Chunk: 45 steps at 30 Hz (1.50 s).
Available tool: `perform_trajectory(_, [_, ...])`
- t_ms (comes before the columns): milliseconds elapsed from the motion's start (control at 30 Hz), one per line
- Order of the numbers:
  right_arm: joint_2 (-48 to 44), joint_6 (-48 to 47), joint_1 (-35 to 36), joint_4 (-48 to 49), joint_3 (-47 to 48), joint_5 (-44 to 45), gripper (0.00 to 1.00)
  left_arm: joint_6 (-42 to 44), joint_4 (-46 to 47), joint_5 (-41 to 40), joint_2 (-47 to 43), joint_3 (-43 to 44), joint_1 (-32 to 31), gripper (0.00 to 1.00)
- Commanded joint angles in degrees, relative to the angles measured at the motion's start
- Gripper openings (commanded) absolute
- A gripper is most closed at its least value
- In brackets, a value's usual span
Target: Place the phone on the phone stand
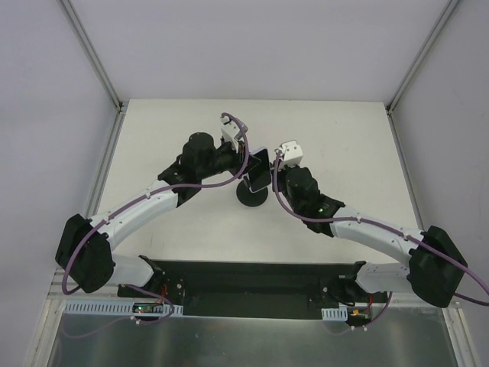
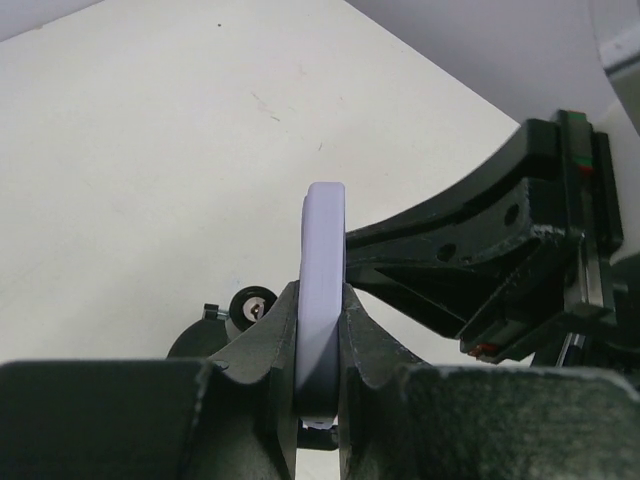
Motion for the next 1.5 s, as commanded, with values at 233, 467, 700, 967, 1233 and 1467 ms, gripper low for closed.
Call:
perform_trajectory(233, [-4.89,1.40,10.44,1.38,1.92,25.76,0.00,4.50,-12.02,-28.41,7.86,1.54,1.29,0.00])
perform_trajectory(467, [-4.27,-5.88,13.08,4.62,2.98,28.66,0.00,6.78,-11.84,-34.21,9.44,-0.39,-0.99,0.00])
perform_trajectory(700, [-5.23,-15.65,13.61,7.97,2.20,28.67,0.00,13.54,-8.86,-43.35,11.28,-3.73,-2.31,0.00])
perform_trajectory(967, [-6.99,-7.65,16.51,2.18,1.84,30.06,0.00,12.68,-4.46,-36.26,10.42,-4.70,-2.49,0.00])
perform_trajectory(1233, [-12.88,-4.14,-2.54,-13.37,2.81,-9.71,0.25,8.02,-10.34,-22.10,0.93,-4.00,-1.08,0.00])
perform_trajectory(1467, [-6.92,-8.00,-13.02,-17.78,7.37,-45.32,0.66,5.29,-14.56,-7.77,-4.96,-1.99,0.59,0.00])
